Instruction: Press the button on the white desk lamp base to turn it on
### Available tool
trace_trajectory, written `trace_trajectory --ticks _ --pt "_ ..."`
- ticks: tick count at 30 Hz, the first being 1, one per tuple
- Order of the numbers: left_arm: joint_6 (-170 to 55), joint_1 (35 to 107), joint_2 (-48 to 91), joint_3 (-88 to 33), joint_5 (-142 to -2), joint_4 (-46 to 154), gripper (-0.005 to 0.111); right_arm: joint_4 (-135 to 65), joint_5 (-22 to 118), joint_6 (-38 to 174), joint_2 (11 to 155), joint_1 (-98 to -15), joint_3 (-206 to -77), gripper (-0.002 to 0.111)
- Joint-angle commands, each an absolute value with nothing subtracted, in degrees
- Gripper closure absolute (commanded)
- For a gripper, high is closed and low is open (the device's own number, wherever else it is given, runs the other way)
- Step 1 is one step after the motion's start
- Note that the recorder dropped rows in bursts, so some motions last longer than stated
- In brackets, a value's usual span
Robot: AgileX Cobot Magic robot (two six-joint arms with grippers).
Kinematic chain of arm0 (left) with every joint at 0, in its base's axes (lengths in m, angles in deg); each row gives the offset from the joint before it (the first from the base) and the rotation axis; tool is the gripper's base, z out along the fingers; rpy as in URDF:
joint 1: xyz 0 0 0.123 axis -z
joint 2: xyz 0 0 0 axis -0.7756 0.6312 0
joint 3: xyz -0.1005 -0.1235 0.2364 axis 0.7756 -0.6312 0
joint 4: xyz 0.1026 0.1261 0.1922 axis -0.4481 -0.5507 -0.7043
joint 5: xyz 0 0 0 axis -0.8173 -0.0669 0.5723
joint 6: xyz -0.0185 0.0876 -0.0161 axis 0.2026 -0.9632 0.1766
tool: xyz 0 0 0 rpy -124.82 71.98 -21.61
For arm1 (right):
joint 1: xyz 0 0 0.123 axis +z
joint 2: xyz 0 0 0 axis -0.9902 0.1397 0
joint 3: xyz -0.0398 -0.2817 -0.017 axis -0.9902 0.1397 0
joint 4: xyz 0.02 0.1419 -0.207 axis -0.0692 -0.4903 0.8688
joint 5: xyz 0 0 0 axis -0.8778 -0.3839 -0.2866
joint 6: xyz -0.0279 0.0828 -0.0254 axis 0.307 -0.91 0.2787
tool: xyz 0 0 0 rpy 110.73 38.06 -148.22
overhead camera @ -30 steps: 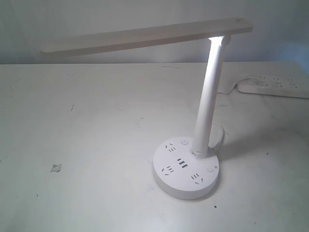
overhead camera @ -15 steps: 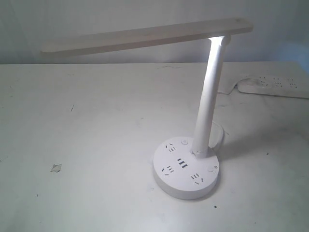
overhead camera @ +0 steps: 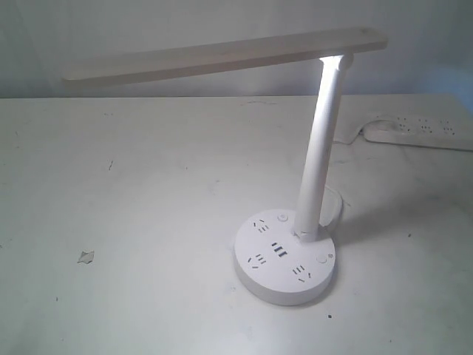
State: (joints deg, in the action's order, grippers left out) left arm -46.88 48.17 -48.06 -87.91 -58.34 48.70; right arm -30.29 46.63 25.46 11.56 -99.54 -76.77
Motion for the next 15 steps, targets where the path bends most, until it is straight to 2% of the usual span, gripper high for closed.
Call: trace_trajectory --ticks 1,7,15 --pt "-46.86 48.17 -48.24 -88.01 -58.28 48.89 0.107 -30.04 43.37 25.39 11.21 -99.76 -76.53 0.108" --pt "-46.86 48.17 -48.24 -88.01 -58.28 48.89 0.107 -28.9 39.15 28.2 11.21 -99.76 -76.53 0.108" --pt "-46.86 48.17 -48.24 -88.01 -58.28 48.89 0.107 -24.32 44.32 53.55 11.21 -99.76 -76.53 0.108"
